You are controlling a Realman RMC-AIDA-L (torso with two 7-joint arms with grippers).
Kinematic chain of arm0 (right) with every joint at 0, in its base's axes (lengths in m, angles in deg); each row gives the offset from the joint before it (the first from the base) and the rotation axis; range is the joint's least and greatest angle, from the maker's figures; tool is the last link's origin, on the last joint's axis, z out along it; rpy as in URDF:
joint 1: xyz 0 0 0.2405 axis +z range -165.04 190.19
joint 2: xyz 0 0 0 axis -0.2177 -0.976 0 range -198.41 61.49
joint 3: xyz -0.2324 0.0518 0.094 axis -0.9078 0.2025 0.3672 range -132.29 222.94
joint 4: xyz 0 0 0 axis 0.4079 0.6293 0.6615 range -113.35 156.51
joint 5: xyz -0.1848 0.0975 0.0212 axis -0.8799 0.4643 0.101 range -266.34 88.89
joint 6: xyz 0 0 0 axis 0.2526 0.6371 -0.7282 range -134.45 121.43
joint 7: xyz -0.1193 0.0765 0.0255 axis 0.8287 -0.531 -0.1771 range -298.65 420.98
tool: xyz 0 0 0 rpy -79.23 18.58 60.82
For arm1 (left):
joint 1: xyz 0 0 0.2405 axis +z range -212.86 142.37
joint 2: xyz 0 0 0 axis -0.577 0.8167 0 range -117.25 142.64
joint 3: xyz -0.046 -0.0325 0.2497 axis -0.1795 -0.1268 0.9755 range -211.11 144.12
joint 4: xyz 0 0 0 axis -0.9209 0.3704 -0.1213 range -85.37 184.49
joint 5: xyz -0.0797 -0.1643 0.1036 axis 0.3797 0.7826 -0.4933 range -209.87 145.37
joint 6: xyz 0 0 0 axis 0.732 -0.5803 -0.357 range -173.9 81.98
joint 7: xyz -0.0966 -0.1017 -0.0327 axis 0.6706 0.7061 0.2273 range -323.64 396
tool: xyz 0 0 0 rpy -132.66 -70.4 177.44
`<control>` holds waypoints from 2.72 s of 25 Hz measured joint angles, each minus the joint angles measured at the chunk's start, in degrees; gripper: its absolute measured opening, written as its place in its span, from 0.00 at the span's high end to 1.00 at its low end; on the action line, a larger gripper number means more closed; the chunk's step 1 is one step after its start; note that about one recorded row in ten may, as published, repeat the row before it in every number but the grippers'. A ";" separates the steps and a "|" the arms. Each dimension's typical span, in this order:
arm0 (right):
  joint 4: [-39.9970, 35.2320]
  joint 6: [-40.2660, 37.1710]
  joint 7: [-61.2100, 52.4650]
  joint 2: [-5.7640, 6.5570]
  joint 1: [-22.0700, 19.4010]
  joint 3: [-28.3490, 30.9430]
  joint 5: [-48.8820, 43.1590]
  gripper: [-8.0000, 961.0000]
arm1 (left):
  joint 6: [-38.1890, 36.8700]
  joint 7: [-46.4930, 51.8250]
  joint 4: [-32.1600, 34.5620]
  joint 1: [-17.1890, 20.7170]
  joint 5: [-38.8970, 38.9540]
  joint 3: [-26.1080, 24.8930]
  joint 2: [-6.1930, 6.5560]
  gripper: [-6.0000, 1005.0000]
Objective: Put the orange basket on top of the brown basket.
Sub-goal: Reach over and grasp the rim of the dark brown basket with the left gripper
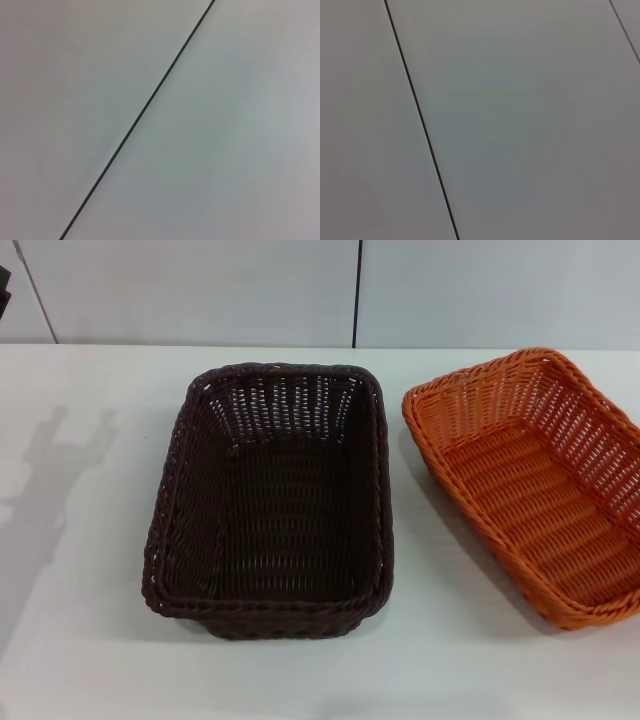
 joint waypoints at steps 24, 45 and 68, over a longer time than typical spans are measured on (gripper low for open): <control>0.18 0.04 0.00 0.01 -0.52 0.55 0.29 0.12 | -17.28 38.67 -25.72 3.22 -21.66 14.25 7.90 0.18; -0.38 1.82 0.47 0.09 -0.65 0.61 0.29 0.12 | 13.71 106.54 -73.91 -6.64 -117.96 15.09 1.29 0.26; -0.65 3.26 0.54 0.27 -0.23 0.62 0.29 0.12 | 7.15 109.00 -59.91 -7.87 -117.13 18.27 0.40 0.32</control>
